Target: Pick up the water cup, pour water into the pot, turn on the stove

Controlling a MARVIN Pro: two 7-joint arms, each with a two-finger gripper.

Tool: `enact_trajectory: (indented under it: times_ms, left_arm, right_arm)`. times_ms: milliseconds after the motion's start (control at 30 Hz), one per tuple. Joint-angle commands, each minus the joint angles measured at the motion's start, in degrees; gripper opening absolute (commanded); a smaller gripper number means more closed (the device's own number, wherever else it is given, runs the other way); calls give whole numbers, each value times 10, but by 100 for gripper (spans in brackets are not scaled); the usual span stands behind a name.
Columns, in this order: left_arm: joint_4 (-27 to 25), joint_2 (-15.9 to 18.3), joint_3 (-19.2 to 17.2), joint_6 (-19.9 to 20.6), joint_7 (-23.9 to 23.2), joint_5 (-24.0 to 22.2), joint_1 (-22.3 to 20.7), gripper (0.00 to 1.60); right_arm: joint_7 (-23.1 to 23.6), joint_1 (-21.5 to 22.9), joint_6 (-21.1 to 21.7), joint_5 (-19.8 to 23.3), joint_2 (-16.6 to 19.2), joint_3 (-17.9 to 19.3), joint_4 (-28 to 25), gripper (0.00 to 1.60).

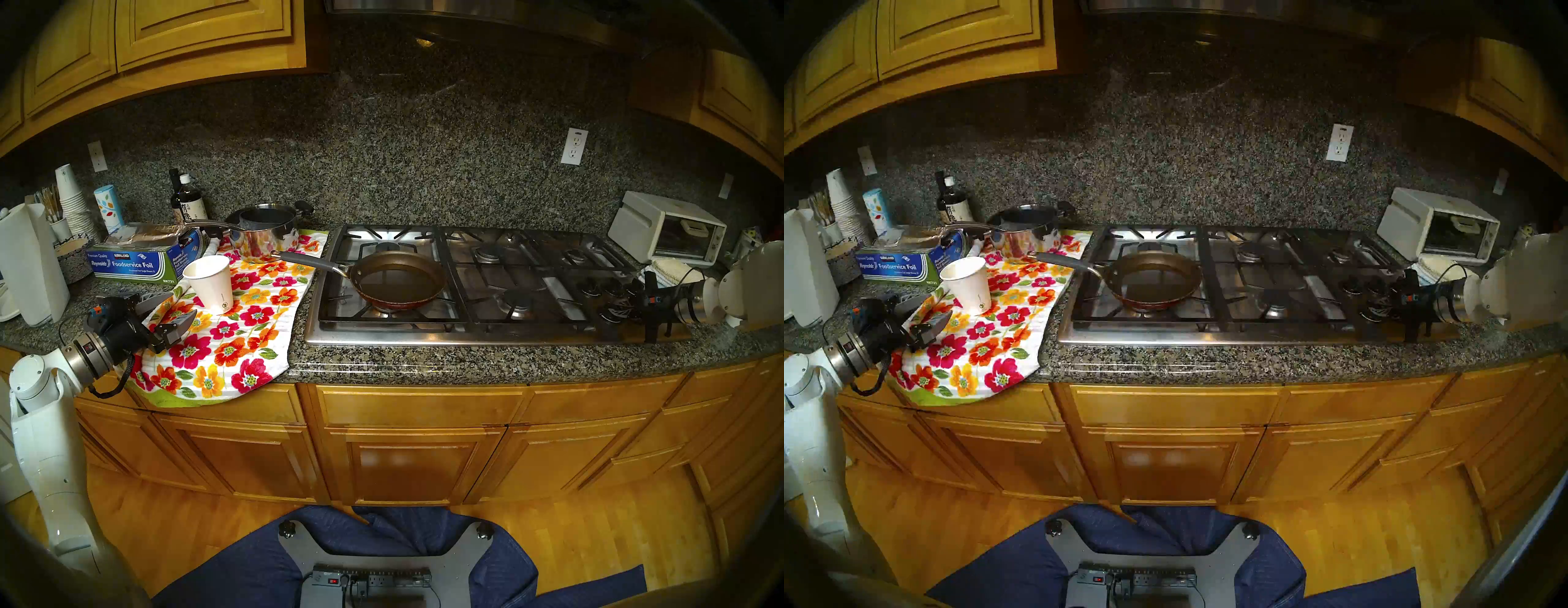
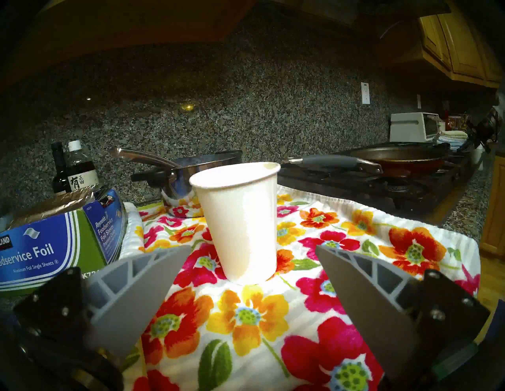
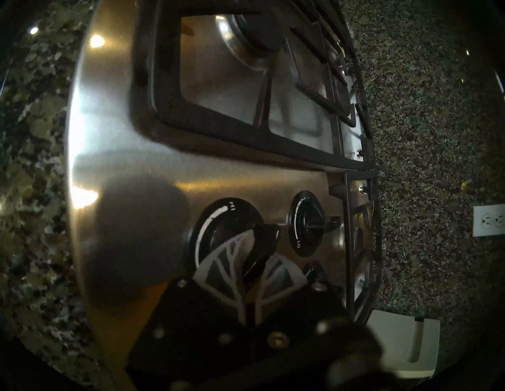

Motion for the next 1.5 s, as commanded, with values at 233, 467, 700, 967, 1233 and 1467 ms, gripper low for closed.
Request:
enact_trajectory:
  times_ms: [233,467,700,967,1233,1467]
  left_arm:
    - [-13,6,-5,-1,1,-8,-15,160]
    - [-13,6,-5,-1,1,-8,-15,160]
    - [-13,6,-5,-1,1,-8,-15,160]
    - [-13,6,-5,-1,1,-8,-15,160]
    - [-13,6,-5,-1,1,-8,-15,160]
    - [-13,6,-5,-1,1,-8,-15,160]
  right_arm:
    - [-47,-39,-22,-66,-9,15,46,0]
    - [-71,-51,-33,-93,-8,17,68,0]
    - [-125,-66,-32,-151,-7,20,80,0]
    - [-187,-79,-21,-216,-2,23,86,0]
    - [-222,-88,-17,-246,3,25,94,0]
    - [-261,-102,-10,-281,7,27,108,0]
